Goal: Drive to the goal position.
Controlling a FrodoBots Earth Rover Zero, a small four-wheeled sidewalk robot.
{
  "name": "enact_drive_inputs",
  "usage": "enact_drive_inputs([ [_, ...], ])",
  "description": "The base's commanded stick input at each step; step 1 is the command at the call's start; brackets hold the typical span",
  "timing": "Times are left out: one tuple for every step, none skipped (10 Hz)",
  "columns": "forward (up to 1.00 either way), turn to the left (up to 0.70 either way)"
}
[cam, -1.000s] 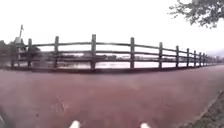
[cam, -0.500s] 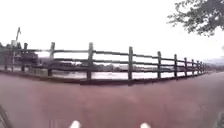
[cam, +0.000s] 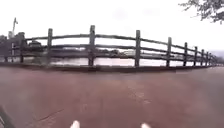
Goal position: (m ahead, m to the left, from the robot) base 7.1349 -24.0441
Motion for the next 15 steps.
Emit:
enact_drive_inputs([
  [0.70, -0.27],
  [0.70, -0.27],
  [0.70, -0.27],
  [0.70, -0.27],
  [0.32, -0.37],
  [0.00, -0.19],
  [0.00, -0.17],
  [0.00, -0.45],
  [0.00, -0.45],
  [0.00, -0.45],
  [0.00, -0.45],
  [0.00, -0.45],
  [0.00, -0.45],
  [0.00, -0.45],
  [0.00, -0.45],
])
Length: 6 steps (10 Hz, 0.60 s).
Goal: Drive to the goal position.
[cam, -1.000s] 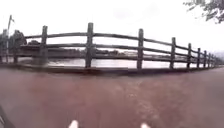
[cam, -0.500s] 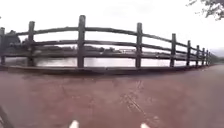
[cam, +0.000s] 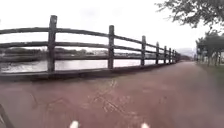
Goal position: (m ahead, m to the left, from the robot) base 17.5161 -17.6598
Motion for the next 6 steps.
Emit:
enact_drive_inputs([
  [0.00, -0.45],
  [0.00, -0.45],
  [0.00, -0.45],
  [0.00, -0.45],
  [0.00, -0.45],
  [0.00, -0.45],
])
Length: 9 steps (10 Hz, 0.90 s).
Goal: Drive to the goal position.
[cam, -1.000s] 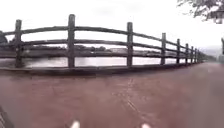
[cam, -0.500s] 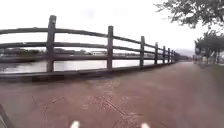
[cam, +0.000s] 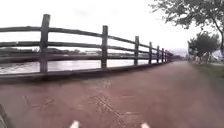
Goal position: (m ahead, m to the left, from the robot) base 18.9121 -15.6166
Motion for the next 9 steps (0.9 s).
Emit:
enact_drive_inputs([
  [0.00, -0.45],
  [0.00, -0.45],
  [0.00, -0.45],
  [0.00, -0.45],
  [0.00, -0.45],
  [0.29, -0.37],
  [0.70, -0.27],
  [0.70, -0.27],
  [0.70, -0.27],
])
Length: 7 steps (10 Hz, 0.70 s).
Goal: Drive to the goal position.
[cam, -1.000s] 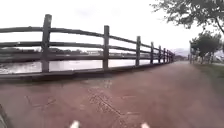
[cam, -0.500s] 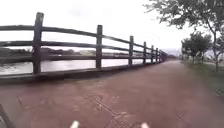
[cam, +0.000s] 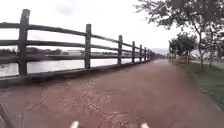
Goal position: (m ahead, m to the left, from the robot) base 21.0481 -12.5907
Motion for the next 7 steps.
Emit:
enact_drive_inputs([
  [0.70, -0.27],
  [0.70, -0.27],
  [0.70, -0.27],
  [0.70, -0.27],
  [0.70, -0.27],
  [0.70, -0.27],
  [0.70, -0.27],
])
